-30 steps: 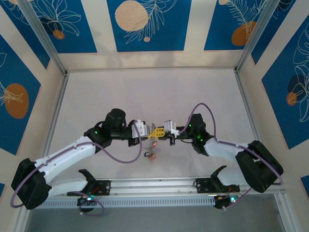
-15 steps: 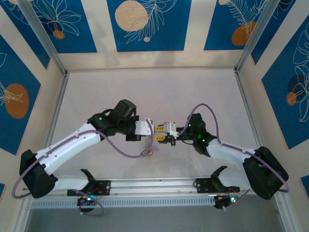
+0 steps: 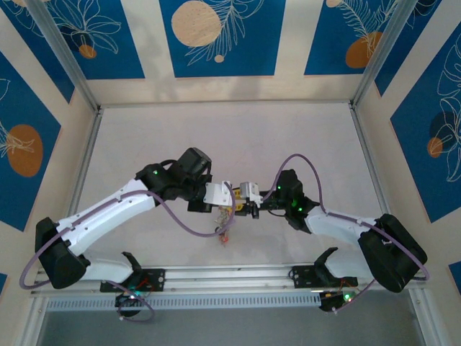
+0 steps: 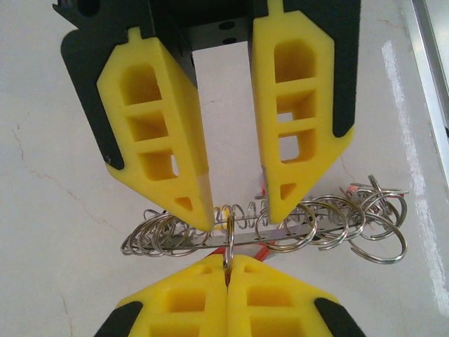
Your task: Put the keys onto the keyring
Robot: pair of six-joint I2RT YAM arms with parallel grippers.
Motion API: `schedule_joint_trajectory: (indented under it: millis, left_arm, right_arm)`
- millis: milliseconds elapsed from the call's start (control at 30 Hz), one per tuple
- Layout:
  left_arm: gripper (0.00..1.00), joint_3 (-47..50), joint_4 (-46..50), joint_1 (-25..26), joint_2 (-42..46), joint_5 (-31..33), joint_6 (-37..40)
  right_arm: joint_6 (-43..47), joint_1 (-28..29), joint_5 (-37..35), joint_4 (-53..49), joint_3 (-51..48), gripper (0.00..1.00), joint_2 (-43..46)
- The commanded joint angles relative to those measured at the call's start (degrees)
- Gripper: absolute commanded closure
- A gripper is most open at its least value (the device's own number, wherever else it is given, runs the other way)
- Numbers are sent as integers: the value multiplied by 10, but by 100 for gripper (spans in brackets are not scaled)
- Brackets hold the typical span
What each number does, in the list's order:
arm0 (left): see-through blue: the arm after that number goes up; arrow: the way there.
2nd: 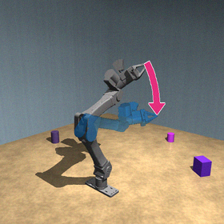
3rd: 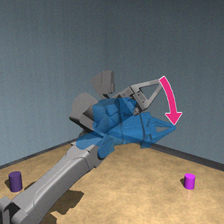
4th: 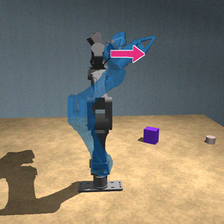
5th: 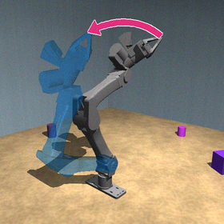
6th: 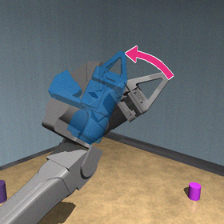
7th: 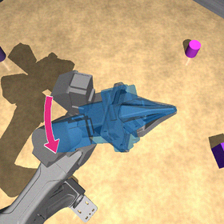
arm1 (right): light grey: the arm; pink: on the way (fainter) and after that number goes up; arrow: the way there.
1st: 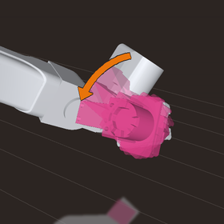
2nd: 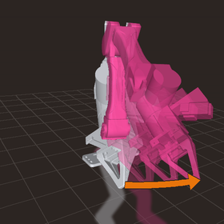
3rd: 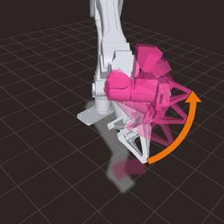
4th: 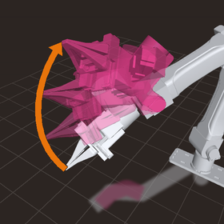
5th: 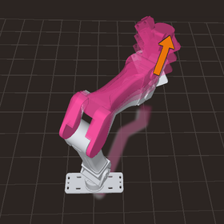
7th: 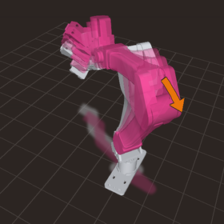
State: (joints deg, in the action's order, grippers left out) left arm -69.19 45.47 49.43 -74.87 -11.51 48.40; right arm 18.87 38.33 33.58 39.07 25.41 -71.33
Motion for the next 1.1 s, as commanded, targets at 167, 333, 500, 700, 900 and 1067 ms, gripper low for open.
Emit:
schedule_joint_trajectory:
  millis: [167,333,500,700,900,1067]
  left_arm:
    - [100,-11,-15,7,4,-34,-13]
    - [82,13,-43,5,19,-33,-35]
    - [74,70,-99,-7,58,-36,-57]
    - [80,118,-153,-33,90,-92,-59]
    - [85,160,-218,-40,118,-96,-78]
    - [89,161,-233,-40,120,-102,-82]
  right_arm:
    - [-15,5,-8,20,16,97,-8]
    - [-22,4,-14,63,1,100,-6]
    - [-40,-2,-18,131,-24,100,-7]
    - [-47,-6,-14,186,-42,100,-9]
    - [-52,-6,-1,196,-41,100,-11]
    - [-51,-4,2,192,-36,100,-13]
